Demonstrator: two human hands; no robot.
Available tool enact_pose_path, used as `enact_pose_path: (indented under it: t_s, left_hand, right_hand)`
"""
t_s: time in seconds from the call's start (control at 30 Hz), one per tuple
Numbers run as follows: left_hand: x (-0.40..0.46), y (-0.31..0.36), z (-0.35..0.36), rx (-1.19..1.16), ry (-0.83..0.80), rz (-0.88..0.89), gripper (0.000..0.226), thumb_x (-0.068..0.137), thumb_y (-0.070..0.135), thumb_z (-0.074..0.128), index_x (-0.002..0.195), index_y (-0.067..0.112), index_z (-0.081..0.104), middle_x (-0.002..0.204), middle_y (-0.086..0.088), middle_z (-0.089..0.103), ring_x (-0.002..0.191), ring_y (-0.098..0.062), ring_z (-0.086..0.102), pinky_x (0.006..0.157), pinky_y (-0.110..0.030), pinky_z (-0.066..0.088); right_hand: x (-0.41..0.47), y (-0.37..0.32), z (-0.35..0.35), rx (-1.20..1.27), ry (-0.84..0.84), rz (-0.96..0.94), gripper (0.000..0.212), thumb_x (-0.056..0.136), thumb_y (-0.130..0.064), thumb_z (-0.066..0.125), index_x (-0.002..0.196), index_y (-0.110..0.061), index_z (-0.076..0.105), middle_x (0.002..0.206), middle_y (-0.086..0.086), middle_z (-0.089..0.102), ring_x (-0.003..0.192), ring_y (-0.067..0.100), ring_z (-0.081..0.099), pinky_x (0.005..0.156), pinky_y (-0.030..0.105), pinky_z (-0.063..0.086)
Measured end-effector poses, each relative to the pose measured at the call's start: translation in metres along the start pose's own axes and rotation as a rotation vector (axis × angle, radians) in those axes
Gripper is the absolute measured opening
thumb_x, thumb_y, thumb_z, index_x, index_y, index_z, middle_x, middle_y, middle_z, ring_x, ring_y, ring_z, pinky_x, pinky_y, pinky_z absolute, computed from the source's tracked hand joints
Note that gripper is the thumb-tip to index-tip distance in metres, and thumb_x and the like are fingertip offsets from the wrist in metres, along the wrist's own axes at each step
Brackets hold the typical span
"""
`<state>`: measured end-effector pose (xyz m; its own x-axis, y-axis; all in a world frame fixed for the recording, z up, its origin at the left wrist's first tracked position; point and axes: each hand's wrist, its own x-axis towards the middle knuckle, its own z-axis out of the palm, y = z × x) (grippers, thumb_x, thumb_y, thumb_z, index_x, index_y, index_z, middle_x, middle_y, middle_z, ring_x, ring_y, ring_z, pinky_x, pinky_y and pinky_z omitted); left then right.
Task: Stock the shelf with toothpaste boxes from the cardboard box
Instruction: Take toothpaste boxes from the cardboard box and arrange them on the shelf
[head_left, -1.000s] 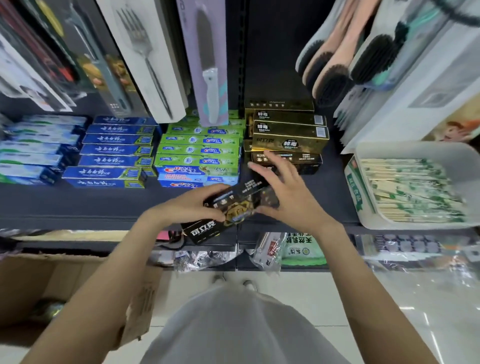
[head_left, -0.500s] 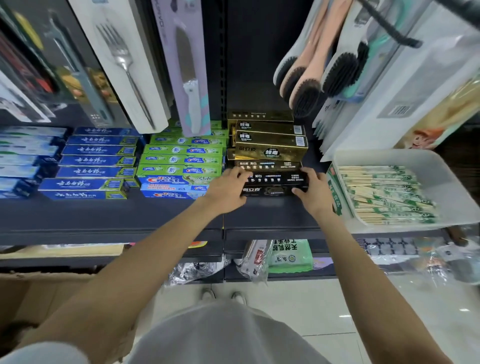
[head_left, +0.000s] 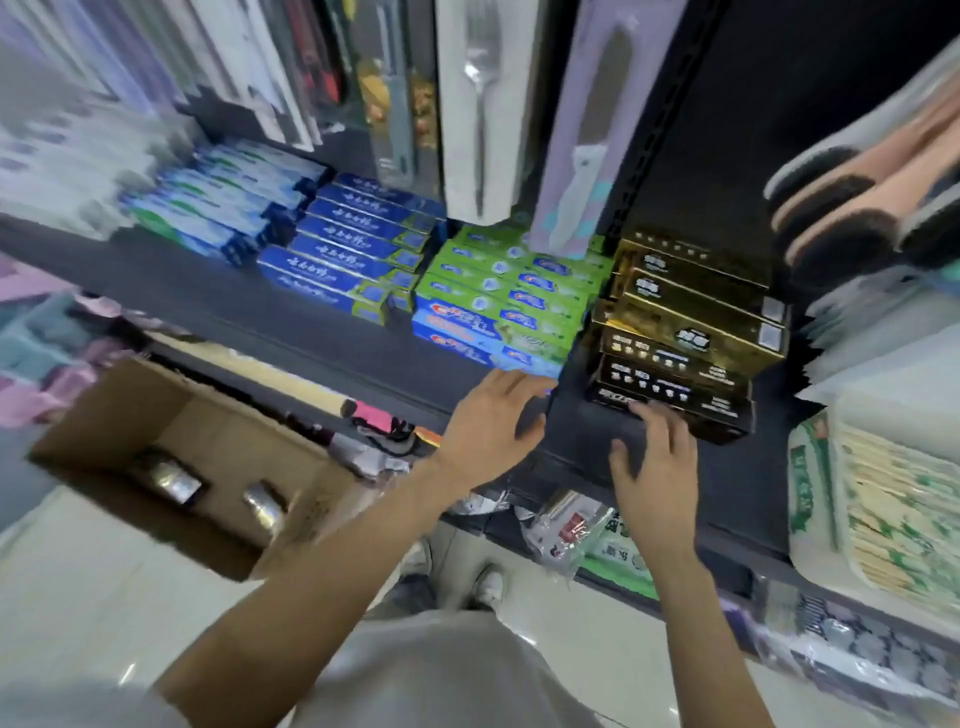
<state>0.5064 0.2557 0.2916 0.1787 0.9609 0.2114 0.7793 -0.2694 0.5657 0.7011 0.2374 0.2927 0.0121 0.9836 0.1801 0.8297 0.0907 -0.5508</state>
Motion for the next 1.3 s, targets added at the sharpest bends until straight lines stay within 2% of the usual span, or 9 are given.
enact_pose_path:
  t_s: [0.07,0.17,0.27,0.37,0.63,0.93,1.1,1.17,1.3]
  left_hand:
    - [-0.041,-0.033,-0.026,0.019,0.213,-0.078,0.030,0.081,0.024,0.053,0.106,0.015,0.065,0.083,0.005,0.061,0.084,-0.018,0.050,0.079,-0.025,0.041]
    - [-0.116,-0.078,-0.068,0.147,0.372,-0.324,0.022,0.082,0.024,0.053,0.095,0.013,0.066,0.076,0.002,0.058,0.076,-0.018,0.048,0.075,-0.024,0.035]
    - [-0.200,-0.117,-0.093,0.196,0.328,-0.665,0.025,0.080,0.033,0.046,0.086,0.015,0.062,0.076,0.001,0.059,0.074,-0.022,0.050,0.071,-0.028,0.039]
    - [-0.268,-0.152,-0.113,0.005,0.210,-1.098,0.023,0.083,0.037,0.051,0.096,0.024,0.066,0.089,0.006,0.067,0.083,-0.018,0.060,0.070,-0.028,0.044]
    - [-0.375,-0.272,-0.157,-0.182,0.201,-1.465,0.021,0.089,0.025,0.054,0.109,0.026,0.062,0.093,0.009,0.064,0.085,-0.011,0.060,0.075,-0.023,0.040]
    - [-0.377,-0.455,-0.126,-0.271,0.280,-1.406,0.024,0.091,0.022,0.053,0.113,0.024,0.062,0.095,0.009,0.064,0.085,-0.011,0.062,0.081,-0.027,0.050]
    - [-0.350,-0.546,-0.051,-0.169,0.339,-1.347,0.033,0.089,0.020,0.055,0.123,0.021,0.056,0.108,0.006,0.061,0.100,-0.010,0.055,0.087,-0.027,0.048]
    - [-0.341,-0.584,-0.019,-0.114,0.338,-1.385,0.041,0.087,0.019,0.057,0.128,0.019,0.052,0.122,-0.001,0.056,0.115,-0.017,0.047,0.096,-0.033,0.045]
    - [-0.325,-0.664,0.033,-0.054,0.309,-1.496,0.055,0.086,0.026,0.061,0.136,0.016,0.042,0.136,-0.008,0.045,0.126,-0.024,0.037,0.104,-0.037,0.038]
  right_hand:
    - [-0.007,-0.034,0.017,0.067,-0.246,-0.142,0.034,0.086,-0.011,0.063,0.119,-0.014,0.057,0.119,0.007,0.058,0.109,0.028,0.055,0.090,0.036,0.043]
    - [-0.016,-0.090,0.053,0.053,-0.726,-0.320,0.033,0.088,-0.024,0.060,0.120,-0.025,0.055,0.116,-0.002,0.062,0.106,0.023,0.060,0.086,0.042,0.049]
    - [-0.033,-0.143,0.096,-0.018,-1.003,-0.522,0.034,0.089,-0.028,0.057,0.123,-0.032,0.050,0.120,-0.007,0.059,0.109,0.019,0.057,0.084,0.042,0.049]
    - [-0.049,-0.185,0.144,-0.142,-1.165,-0.632,0.039,0.093,-0.030,0.054,0.130,-0.028,0.047,0.127,-0.006,0.055,0.113,0.017,0.054,0.087,0.034,0.046]
    - [-0.081,-0.285,0.297,-0.276,-1.238,-0.630,0.037,0.093,-0.030,0.053,0.129,-0.024,0.048,0.121,-0.003,0.062,0.105,0.017,0.060,0.076,0.026,0.043]
    - [-0.107,-0.329,0.546,-0.334,-1.331,-0.576,0.040,0.094,-0.038,0.053,0.128,-0.017,0.049,0.116,0.003,0.065,0.103,0.022,0.062,0.065,0.022,0.043]
    - [-0.135,-0.284,0.695,-0.491,-1.232,-0.432,0.083,0.084,-0.038,0.066,0.148,-0.028,0.014,0.146,0.019,0.032,0.132,0.038,0.035,0.103,0.049,0.038]
    - [-0.150,-0.260,0.741,-0.569,-1.230,-0.389,0.096,0.081,-0.046,0.067,0.149,-0.033,0.002,0.151,0.024,0.018,0.134,0.045,0.025,0.105,0.057,0.032]
    - [-0.175,-0.221,0.798,-0.632,-1.320,-0.363,0.091,0.083,-0.043,0.064,0.149,-0.035,0.003,0.149,0.025,0.011,0.128,0.047,0.031,0.101,0.050,0.037]
